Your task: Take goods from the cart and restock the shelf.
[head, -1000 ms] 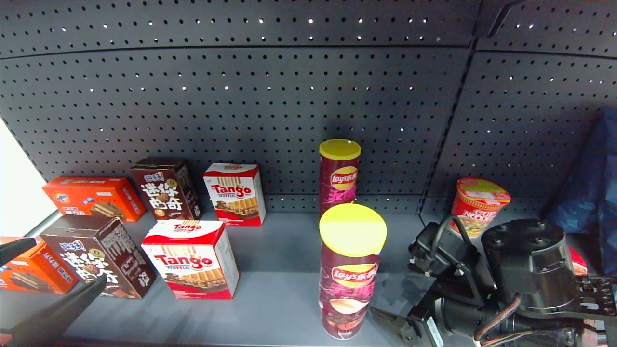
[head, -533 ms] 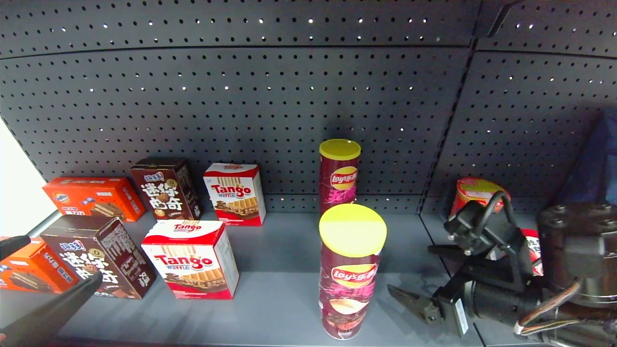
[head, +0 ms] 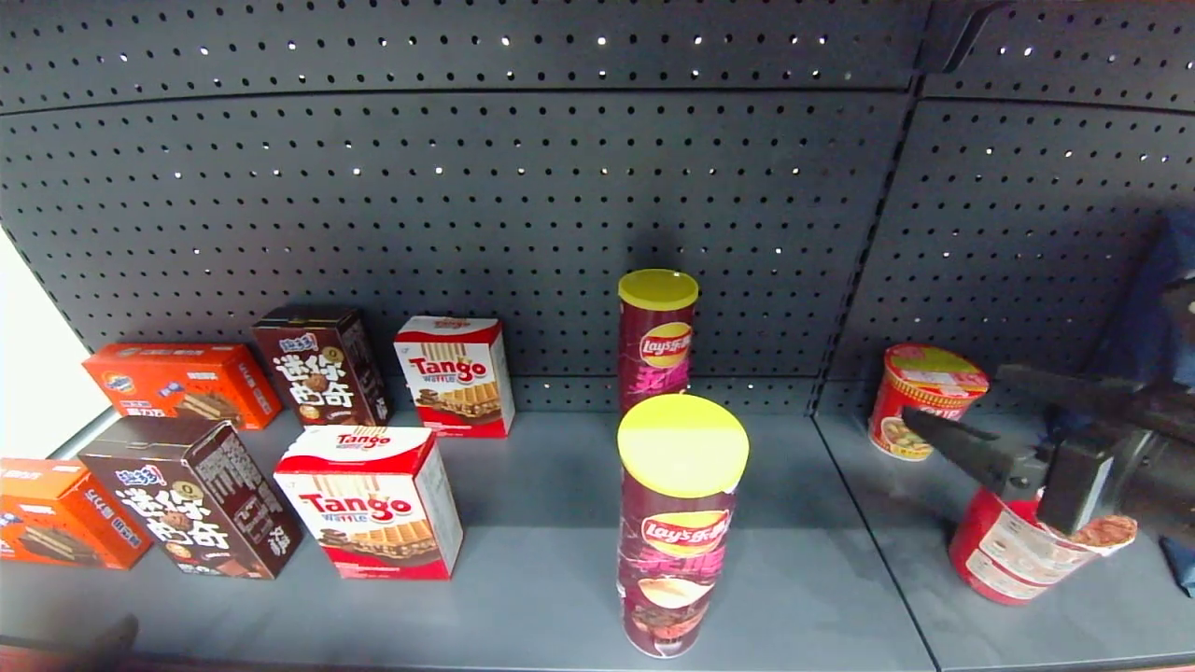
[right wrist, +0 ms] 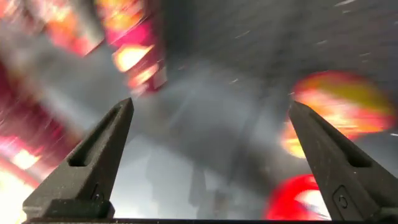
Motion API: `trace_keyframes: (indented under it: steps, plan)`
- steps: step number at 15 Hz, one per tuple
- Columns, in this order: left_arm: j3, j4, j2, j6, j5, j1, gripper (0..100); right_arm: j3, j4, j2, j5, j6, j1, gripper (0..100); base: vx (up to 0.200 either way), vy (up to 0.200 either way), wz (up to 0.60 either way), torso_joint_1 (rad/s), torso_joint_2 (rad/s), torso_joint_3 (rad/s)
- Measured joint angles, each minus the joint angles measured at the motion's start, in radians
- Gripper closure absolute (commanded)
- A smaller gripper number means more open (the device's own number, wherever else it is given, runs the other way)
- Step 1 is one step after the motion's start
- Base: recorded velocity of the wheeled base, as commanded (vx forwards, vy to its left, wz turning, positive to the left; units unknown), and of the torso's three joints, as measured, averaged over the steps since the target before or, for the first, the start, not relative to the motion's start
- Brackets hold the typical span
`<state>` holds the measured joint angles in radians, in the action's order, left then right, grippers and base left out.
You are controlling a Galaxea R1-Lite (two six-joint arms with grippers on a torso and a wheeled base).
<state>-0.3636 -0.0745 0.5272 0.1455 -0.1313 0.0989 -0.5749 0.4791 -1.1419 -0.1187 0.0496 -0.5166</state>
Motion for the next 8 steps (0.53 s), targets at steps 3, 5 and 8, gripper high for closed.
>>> trace_keyframes:
  steps: [3,5,8]
  plan:
    - [0.026,0.201,-0.155,0.001,0.005,-0.001,0,0.050,0.011,0.107,0.014,0.000,0.131,0,0.000,0.000,0.00,0.000,0.00,0.000]
    - [0.044,0.283,-0.253,0.001,0.007,-0.001,0,0.113,0.011,0.182,0.016,0.000,0.222,0,0.000,0.000,0.00,0.000,0.00,0.000]
    - [0.103,0.310,-0.367,0.000,0.019,-0.003,0,0.231,0.008,0.309,0.036,0.001,0.368,0,0.000,0.000,0.00,0.000,0.00,0.000]
